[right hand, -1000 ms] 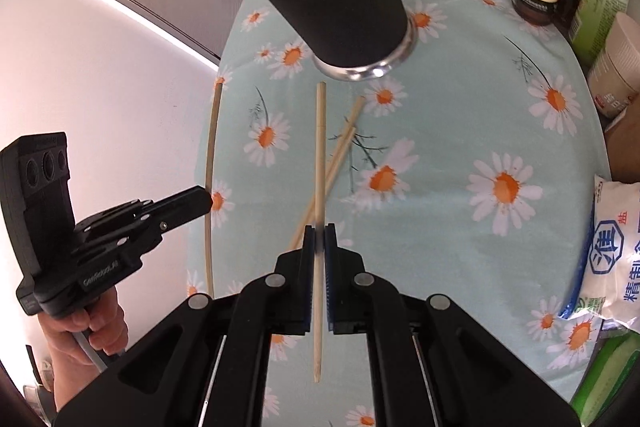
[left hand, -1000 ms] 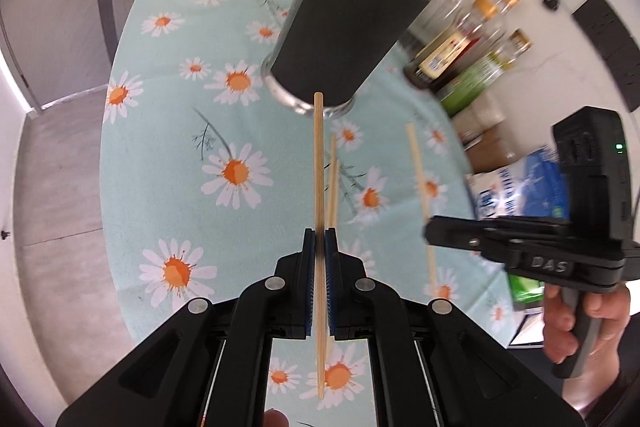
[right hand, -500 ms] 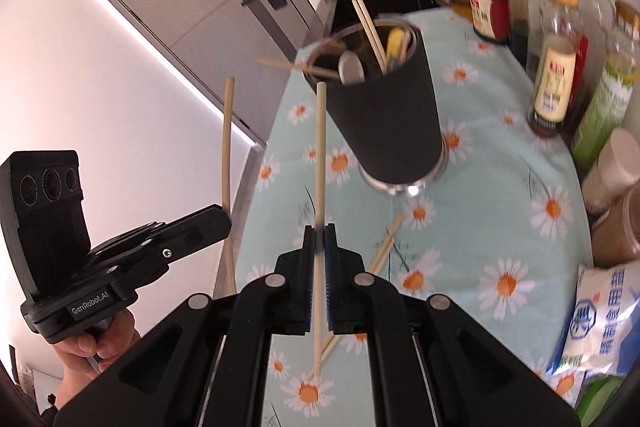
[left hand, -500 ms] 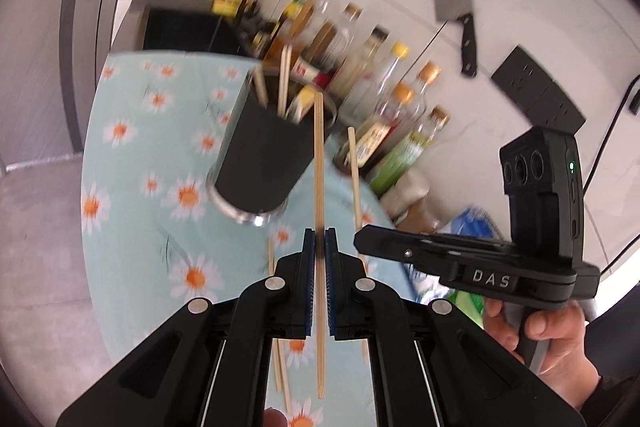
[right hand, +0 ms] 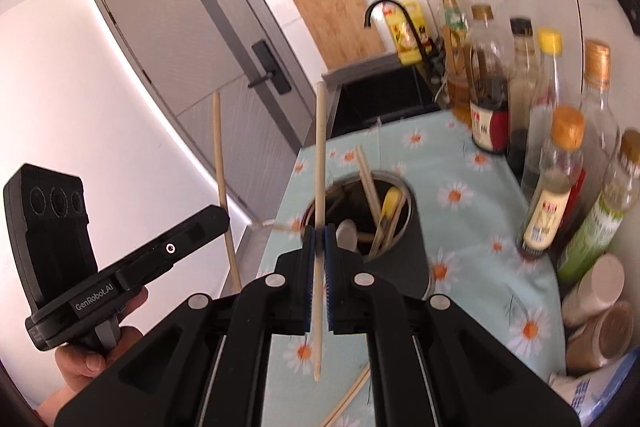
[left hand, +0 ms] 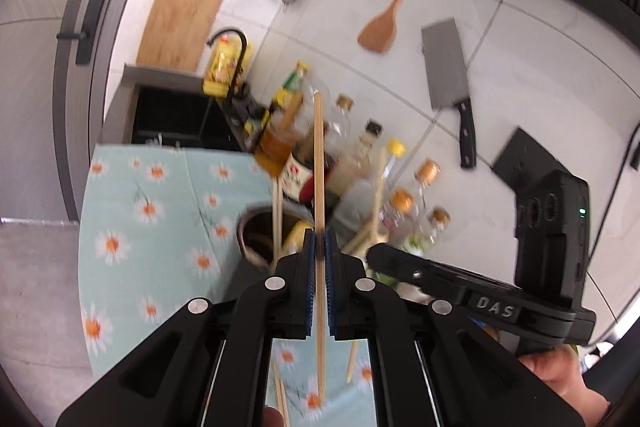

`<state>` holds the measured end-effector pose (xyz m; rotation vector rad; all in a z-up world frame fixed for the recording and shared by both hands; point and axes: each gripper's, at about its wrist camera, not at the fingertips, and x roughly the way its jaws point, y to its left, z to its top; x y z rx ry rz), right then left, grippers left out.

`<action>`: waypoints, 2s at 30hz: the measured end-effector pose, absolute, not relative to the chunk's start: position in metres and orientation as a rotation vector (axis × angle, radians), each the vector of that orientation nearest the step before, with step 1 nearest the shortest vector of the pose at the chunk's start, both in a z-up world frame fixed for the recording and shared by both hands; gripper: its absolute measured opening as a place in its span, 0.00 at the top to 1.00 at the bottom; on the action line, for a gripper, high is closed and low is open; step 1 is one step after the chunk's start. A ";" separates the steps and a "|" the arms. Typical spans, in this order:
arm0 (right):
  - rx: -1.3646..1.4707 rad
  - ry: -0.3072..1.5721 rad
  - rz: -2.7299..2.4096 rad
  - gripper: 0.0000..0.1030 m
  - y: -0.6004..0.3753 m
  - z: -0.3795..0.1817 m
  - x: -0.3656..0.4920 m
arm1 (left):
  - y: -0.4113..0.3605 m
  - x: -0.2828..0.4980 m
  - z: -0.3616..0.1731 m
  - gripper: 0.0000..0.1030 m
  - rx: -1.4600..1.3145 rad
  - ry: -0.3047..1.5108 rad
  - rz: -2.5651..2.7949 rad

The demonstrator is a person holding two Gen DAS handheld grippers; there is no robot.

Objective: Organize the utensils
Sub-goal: 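Lift both held chopsticks and carry them over the black holder, then open both tools to drop the two chopsticks into the holder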

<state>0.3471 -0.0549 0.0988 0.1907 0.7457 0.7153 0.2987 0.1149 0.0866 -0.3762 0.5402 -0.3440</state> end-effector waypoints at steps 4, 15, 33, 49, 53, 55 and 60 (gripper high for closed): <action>0.230 0.681 0.691 0.94 -0.059 0.113 0.364 | 0.122 0.314 0.094 0.96 -0.380 0.489 -0.337; 0.318 0.611 0.651 0.94 -0.062 0.134 0.403 | 0.137 0.337 0.125 0.96 -0.393 0.306 -0.308; 0.281 0.555 0.568 0.94 -0.058 0.124 0.411 | 0.120 0.360 0.107 0.96 -0.338 0.289 -0.293; 0.208 0.629 0.557 0.94 -0.041 0.079 0.407 | 0.113 0.365 0.074 0.96 -0.263 0.372 -0.264; 0.192 0.669 0.550 0.94 -0.038 0.072 0.404 | 0.104 0.362 0.065 0.96 -0.238 0.409 -0.267; 0.210 0.690 0.558 0.94 -0.039 0.068 0.401 | 0.103 0.360 0.060 0.95 -0.244 0.428 -0.267; 0.229 0.730 0.561 0.68 -0.042 0.066 0.394 | 0.107 0.354 0.056 0.78 -0.289 0.485 -0.267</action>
